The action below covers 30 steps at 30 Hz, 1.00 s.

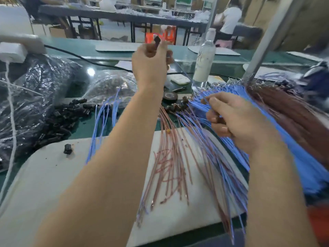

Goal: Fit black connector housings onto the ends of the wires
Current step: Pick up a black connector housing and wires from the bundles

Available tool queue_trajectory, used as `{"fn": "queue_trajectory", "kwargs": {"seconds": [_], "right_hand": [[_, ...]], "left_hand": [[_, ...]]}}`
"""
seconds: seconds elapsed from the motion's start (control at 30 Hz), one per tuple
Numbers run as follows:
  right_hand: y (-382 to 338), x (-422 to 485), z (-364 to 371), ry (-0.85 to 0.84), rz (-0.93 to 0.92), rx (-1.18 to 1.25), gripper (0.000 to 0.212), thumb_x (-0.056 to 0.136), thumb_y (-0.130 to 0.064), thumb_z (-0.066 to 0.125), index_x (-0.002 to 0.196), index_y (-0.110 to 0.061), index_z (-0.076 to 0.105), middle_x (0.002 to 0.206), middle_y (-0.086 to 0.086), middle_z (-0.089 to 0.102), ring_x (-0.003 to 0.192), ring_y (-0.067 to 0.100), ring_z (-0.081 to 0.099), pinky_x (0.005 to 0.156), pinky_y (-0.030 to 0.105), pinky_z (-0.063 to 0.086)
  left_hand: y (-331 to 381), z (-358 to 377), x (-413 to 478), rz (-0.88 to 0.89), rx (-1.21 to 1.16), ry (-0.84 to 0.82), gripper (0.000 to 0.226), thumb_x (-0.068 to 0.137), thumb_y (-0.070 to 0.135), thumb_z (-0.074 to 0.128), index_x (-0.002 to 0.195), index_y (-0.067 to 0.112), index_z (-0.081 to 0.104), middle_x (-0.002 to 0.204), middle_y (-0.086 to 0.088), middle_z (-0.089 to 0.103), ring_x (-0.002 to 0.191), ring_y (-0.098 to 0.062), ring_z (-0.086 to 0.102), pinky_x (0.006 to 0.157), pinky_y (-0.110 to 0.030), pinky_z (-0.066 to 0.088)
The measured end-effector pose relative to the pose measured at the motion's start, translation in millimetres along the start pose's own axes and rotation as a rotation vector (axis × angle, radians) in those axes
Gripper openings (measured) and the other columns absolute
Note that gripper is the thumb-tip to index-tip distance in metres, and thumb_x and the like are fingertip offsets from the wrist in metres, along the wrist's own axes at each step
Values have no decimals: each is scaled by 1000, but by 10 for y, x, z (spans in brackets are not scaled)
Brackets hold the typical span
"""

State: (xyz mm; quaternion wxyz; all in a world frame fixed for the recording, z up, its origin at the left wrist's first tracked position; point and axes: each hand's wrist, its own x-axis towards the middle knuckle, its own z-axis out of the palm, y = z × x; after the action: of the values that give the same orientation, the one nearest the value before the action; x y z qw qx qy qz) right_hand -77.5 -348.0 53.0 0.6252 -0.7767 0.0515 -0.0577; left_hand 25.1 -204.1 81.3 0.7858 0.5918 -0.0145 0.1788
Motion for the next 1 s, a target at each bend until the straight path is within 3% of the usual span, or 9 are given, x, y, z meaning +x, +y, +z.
{"fn": "queue_trajectory", "kwargs": {"seconds": [0.1, 0.17, 0.23, 0.37, 0.5, 0.57, 0.63, 0.83, 1.0], "right_hand": [[287, 137, -116, 208, 23, -468, 14, 97, -22, 50, 87, -18, 58, 71, 4, 65, 63, 22, 62, 60, 29, 48], [533, 227, -57, 272, 96, -731, 17, 95, -23, 53, 101, -10, 62, 101, 15, 68, 98, 32, 62, 81, 34, 44], [744, 286, 28, 279, 185, -826, 25, 95, -24, 54, 111, -6, 60, 115, 18, 64, 111, 33, 57, 87, 36, 43], [872, 333, 112, 325, 226, -892, 27, 94, -27, 55, 113, -8, 59, 119, 18, 59, 114, 34, 53, 89, 39, 43], [609, 347, 239, 370, 64, -831, 21, 90, -26, 61, 107, -13, 58, 113, 13, 60, 105, 33, 54, 82, 37, 43], [421, 364, 400, 299, -11, -790, 22, 89, -27, 63, 107, -14, 58, 108, 9, 62, 100, 28, 57, 75, 31, 42], [274, 407, 644, 181, -53, -777, 25, 89, -30, 63, 108, -14, 60, 108, 8, 65, 101, 27, 59, 81, 33, 46], [148, 507, 1733, -138, -121, -651, 19, 90, -27, 62, 100, -11, 64, 103, 12, 68, 96, 30, 62, 87, 40, 51], [192, 553, 2552, -210, -239, -684, 22, 94, -16, 50, 112, -12, 63, 117, 10, 64, 111, 31, 54, 90, 38, 47]], "left_hand": [[-479, 258, -78, -254, 109, -164, 17, 88, 11, 63, 101, -1, 61, 89, -15, 68, 85, -26, 67, 85, -42, 55], [-785, 356, -247, -346, 306, -292, 24, 87, 9, 62, 105, -6, 61, 98, -19, 66, 98, -34, 65, 93, -48, 51], [-989, 395, -394, -365, 409, -347, 26, 85, 12, 62, 106, -4, 62, 103, -22, 67, 101, -35, 64, 91, -46, 52], [-1094, 357, -448, -363, 389, -351, 13, 86, 17, 60, 97, 10, 62, 97, -11, 67, 97, -29, 64, 89, -44, 53], [-965, 205, -341, -334, 254, -260, 6, 88, 13, 56, 90, 17, 59, 94, -6, 65, 93, -23, 64, 87, -40, 53], [-823, 61, -252, -296, 151, -192, 10, 89, 8, 55, 88, 18, 58, 86, -3, 64, 75, -14, 61, 71, -29, 52], [-647, -150, -135, -257, 78, -118, 12, 89, 6, 54, 89, 17, 58, 81, 0, 62, 65, -7, 56, 60, -21, 46], [-255, -1135, 178, -186, -33, 120, 12, 90, 7, 52, 90, 17, 58, 79, 2, 60, 67, -7, 56, 59, -18, 48], [-132, -1937, 312, -210, -124, 327, 16, 89, 3, 50, 84, 16, 58, 71, 3, 57, 59, -5, 52, 52, -16, 40]]}}
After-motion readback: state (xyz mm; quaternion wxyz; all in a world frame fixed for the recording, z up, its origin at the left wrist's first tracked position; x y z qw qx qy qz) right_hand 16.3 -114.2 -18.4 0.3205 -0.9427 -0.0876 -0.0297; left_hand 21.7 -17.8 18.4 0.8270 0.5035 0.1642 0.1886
